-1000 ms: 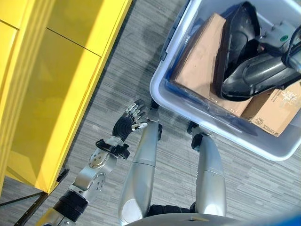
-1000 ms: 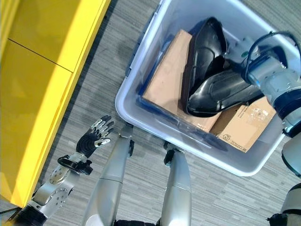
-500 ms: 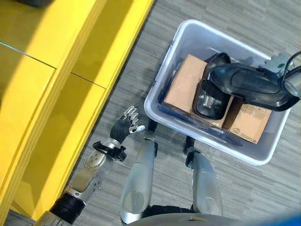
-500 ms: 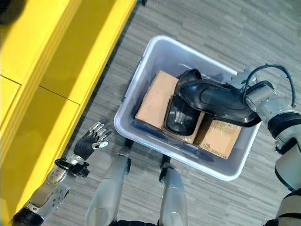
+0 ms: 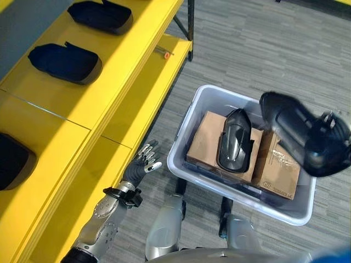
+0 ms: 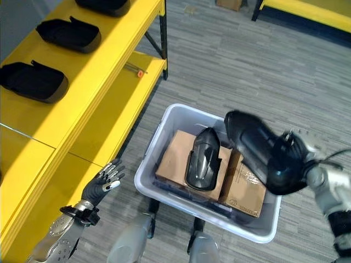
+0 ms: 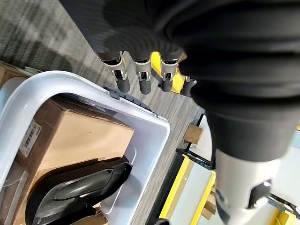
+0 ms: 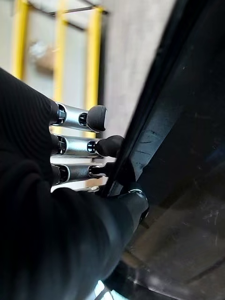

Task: Move parts from the plastic box to the shelf.

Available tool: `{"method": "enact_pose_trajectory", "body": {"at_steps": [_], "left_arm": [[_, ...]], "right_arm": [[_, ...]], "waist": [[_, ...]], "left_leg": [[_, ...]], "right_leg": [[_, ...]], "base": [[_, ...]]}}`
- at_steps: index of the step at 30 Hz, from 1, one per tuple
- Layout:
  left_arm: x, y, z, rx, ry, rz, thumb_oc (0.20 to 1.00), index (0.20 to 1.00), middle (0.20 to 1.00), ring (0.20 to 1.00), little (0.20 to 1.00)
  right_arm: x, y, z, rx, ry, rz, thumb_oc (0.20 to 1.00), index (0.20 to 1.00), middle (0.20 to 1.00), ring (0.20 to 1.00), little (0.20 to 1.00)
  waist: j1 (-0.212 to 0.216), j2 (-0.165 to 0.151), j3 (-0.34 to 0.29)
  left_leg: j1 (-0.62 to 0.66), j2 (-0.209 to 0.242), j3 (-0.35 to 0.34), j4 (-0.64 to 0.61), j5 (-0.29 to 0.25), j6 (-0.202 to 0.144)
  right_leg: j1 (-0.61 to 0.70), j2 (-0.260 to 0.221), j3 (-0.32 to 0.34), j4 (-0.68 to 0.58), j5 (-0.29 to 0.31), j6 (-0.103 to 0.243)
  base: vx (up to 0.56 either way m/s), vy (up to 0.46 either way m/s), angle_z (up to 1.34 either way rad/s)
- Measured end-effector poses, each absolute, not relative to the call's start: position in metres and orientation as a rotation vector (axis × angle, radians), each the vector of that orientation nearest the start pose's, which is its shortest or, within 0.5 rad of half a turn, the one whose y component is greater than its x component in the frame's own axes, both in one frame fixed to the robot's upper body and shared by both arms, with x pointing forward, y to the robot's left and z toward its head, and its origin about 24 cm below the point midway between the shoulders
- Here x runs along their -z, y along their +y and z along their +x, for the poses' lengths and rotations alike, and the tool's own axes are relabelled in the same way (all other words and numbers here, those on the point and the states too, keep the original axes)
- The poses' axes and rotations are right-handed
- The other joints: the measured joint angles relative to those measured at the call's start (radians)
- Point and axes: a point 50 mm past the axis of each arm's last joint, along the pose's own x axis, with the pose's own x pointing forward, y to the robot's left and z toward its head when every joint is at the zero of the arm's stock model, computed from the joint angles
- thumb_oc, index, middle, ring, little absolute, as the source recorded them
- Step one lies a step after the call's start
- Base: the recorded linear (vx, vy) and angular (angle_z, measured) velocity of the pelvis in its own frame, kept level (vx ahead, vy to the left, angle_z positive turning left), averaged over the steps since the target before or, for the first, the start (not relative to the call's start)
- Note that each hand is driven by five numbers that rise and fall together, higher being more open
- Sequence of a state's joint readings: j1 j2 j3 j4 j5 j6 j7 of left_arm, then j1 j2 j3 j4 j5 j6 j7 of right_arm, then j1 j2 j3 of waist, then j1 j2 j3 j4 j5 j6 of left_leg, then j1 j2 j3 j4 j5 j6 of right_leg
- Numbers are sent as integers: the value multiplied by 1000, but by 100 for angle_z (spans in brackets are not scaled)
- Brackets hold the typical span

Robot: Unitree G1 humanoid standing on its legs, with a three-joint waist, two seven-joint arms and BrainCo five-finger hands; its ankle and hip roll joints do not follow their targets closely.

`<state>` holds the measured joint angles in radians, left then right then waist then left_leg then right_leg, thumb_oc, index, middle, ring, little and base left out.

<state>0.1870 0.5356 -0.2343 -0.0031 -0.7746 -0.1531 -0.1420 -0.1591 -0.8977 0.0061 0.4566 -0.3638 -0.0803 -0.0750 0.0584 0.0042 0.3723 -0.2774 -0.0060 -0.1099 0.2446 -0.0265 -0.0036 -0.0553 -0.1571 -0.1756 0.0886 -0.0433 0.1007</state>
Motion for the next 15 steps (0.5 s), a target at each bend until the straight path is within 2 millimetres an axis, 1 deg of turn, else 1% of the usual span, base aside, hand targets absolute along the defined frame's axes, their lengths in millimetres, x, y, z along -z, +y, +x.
{"method": "enact_pose_trajectory", "body": {"at_steps": [1, 2, 4, 6, 7, 8, 9, 11, 12, 13, 14, 15], "left_arm": [[-18, 205, 206, 225, 139, -290, 1000, 1000, 1000, 1000, 1000], [-17, 204, 205, 226, 149, -295, 1000, 1000, 1000, 1000, 1000], [-14, 205, 202, 217, 162, -300, 1000, 1000, 1000, 1000, 1000], [-11, 204, 199, 201, 166, -322, 1000, 1000, 1000, 1000, 1000], [-10, 204, 197, 194, 172, -333, 1000, 1000, 1000, 1000, 1000], [-7, 206, 194, 183, 183, -335, 1000, 1000, 1000, 1000, 1000], [-7, 207, 194, 182, 186, -332, 1000, 1000, 1000, 1000, 1000], [-7, 206, 194, 185, 186, -330, 1000, 1000, 1000, 1000, 1000], [-7, 206, 194, 184, 189, -332, 1000, 1000, 1000, 1000, 1000], [-6, 206, 194, 178, 190, -335, 1000, 1000, 1000, 1000, 1000], [-1, 208, 186, 141, 208, -353, 1000, 1000, 1000, 1000, 1000], [2, 209, 183, 131, 216, -359, 1000, 1000, 1000, 1000, 1000]], "right_arm": [[-86, -352, 260, 175, 202, -1159, 200, 200, 200, 200, 200], [-78, -345, 257, 144, 203, -1097, 200, 200, 200, 200, 200], [-70, -336, 254, 128, 192, -1000, 200, 200, 200, 200, 200], [-59, -329, 250, 150, 190, -846, 200, 200, 200, 200, 200], [-50, -324, 246, 162, 198, -763, 200, 200, 200, 200, 200], [-46, -317, 244, 142, 195, -714, 200, 200, 200, 200, 200], [-49, -315, 245, 130, 177, -706, 200, 200, 200, 200, 200], [-59, -319, 251, 135, 149, -721, 200, 200, 200, 200, 200], [-59, -319, 251, 138, 149, -718, 200, 200, 200, 200, 200], [-55, -314, 250, 128, 159, -697, 200, 200, 200, 200, 200], [-51, -302, 248, 102, 151, -664, 200, 200, 200, 200, 200], [-50, -299, 244, 82, 142, -660, 200, 200, 200, 200, 200]], "waist": [[-3, -4, -2], [-4, -5, -9], [-12, -15, -30], [-11, -31, -49], [-9, -44, -63], [-6, -54, -87], [-5, -55, -96], [-6, -54, -97], [-7, -54, -99], [1, -59, -105], [8, -65, -126], [15, -70, -163]], "left_leg": [[18, 2, 3, -2, -3, -1], [26, 3, 3, -6, -5, 1], [33, 5, 4, -19, -4, -1], [58, 6, 3, -33, -4, 1], [79, 5, 3, -38, -5, 0], [86, 5, 4, -41, -5, -5], [83, 6, 3, -42, -5, -5], [74, 6, 2, -38, -4, -6], [70, 7, -2, -36, -12, 0], [92, 6, 0, -46, -23, -8], [143, 4, 8, -65, -26, -1], [152, 4, 12, -70, -33, -6]], "right_leg": [[16, 1, 0, -4, 0, -1], [28, 2, 0, -12, -1, -2], [31, 3, 0, -17, -2, -4], [58, 4, -2, -32, -3, -5], [82, 5, -4, -46, -3, -6], [92, 6, -6, -54, -4, -9], [88, 7, -6, -53, -5, -10], [78, 7, -7, -50, -5, -10], [81, 8, -11, -52, -6, -11], [104, 6, -15, -63, -11, -19], [162, 7, -15, -98, 0, -14], [169, 5, -12, -113, -1, -15]], "base": [[154, -63, 3], [114, -50, -7], [139, -56, -1], [135, -46, 4], [40, -15, 4], [0, 0, 0], [0, 0, 0], [152, -47, 4], [273, -85, 5], [231, -68, -4], [90, -26, -12], [91, -27, -13]]}}
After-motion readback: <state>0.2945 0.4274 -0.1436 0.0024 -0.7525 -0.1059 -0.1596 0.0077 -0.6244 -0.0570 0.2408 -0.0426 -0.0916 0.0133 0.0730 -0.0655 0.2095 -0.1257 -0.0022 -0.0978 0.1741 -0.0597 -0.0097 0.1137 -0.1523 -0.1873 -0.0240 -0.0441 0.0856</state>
